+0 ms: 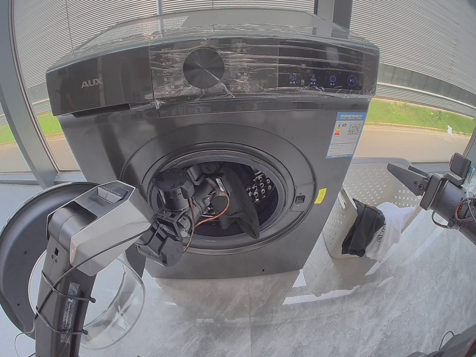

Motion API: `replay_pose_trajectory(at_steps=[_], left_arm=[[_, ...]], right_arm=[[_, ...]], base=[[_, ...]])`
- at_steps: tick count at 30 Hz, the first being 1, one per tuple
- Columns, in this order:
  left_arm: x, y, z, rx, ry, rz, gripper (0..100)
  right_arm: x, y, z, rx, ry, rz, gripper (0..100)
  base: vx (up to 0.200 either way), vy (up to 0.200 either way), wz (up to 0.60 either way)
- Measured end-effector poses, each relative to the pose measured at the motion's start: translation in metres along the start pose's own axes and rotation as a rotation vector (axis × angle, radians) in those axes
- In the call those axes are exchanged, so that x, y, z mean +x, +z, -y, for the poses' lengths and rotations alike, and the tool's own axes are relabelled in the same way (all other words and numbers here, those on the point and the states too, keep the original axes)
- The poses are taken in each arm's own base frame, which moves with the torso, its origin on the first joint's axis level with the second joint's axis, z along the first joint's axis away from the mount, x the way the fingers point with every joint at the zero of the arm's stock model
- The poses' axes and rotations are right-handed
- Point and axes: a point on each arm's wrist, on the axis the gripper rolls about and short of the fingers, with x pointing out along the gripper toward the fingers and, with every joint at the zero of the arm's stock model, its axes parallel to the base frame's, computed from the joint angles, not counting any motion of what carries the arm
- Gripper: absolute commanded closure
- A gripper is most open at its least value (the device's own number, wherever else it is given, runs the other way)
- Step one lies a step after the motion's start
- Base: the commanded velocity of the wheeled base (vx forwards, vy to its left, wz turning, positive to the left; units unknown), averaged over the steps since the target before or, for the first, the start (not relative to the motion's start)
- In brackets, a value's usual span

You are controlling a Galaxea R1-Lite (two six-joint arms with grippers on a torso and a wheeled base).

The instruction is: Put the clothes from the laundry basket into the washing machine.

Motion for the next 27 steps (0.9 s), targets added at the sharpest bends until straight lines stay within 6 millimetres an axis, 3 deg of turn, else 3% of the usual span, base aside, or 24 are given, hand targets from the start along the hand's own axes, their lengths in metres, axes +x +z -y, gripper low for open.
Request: replay_pose_trajectory(at_steps=[27], left_arm=[[0.015, 0.025, -0.044, 0.016, 0.08, 0.114, 100]], right_arm=[[0.004, -0.002, 0.002, 0.003, -0.005, -0.015, 0]], base=[[0.0, 0.0, 0.0]])
